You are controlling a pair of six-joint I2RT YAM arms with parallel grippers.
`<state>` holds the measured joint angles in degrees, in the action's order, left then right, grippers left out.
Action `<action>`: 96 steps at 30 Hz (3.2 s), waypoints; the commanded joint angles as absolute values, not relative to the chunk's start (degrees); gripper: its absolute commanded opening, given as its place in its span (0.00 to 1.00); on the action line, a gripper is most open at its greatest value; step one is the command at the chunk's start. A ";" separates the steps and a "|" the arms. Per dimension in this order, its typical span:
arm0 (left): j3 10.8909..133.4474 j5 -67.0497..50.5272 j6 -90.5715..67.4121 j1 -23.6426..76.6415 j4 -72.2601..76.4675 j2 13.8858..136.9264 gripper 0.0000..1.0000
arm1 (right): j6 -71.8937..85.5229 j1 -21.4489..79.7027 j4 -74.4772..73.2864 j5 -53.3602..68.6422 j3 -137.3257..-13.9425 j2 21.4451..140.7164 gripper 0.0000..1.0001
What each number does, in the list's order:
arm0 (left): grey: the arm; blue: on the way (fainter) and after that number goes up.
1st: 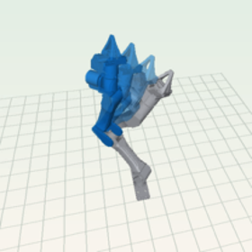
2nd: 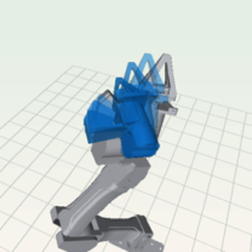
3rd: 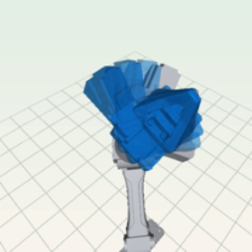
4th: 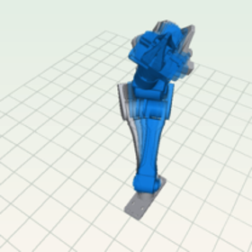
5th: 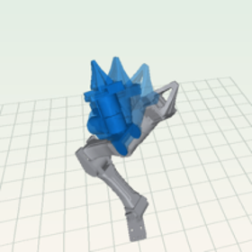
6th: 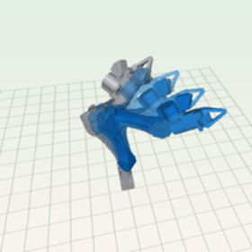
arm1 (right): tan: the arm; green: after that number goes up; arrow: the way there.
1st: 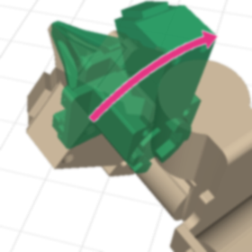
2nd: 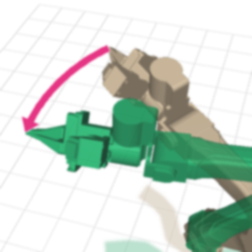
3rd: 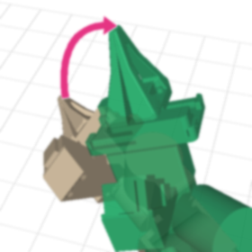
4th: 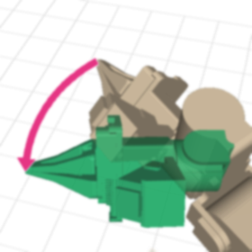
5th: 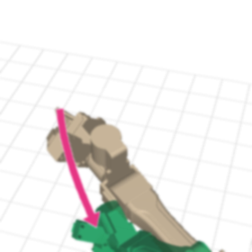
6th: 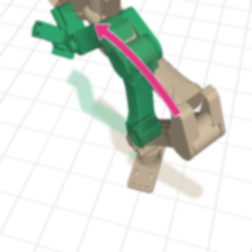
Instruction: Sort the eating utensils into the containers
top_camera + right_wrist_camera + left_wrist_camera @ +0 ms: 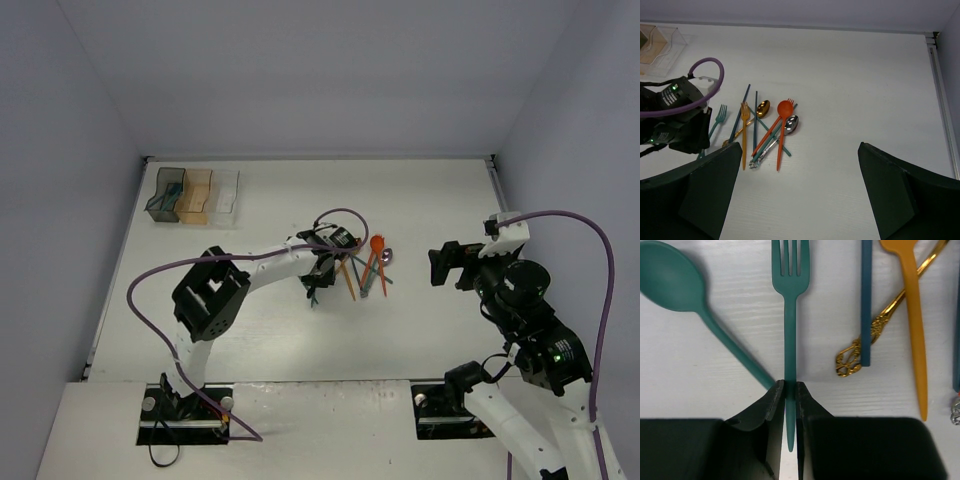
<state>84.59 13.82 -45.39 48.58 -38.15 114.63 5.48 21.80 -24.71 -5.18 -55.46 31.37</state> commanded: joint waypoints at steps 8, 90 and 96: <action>93.67 13.36 -18.78 26.14 -46.04 95.23 0.00 | 5.41 22.15 -21.48 -5.80 -57.00 33.46 1.00; 88.22 19.23 -59.68 51.81 -27.71 108.85 0.40 | 8.69 23.26 -21.17 -2.43 -57.64 40.69 1.00; 90.03 19.86 -63.01 54.25 -27.77 113.44 0.37 | 8.71 23.80 -21.42 -2.64 -57.82 39.14 1.00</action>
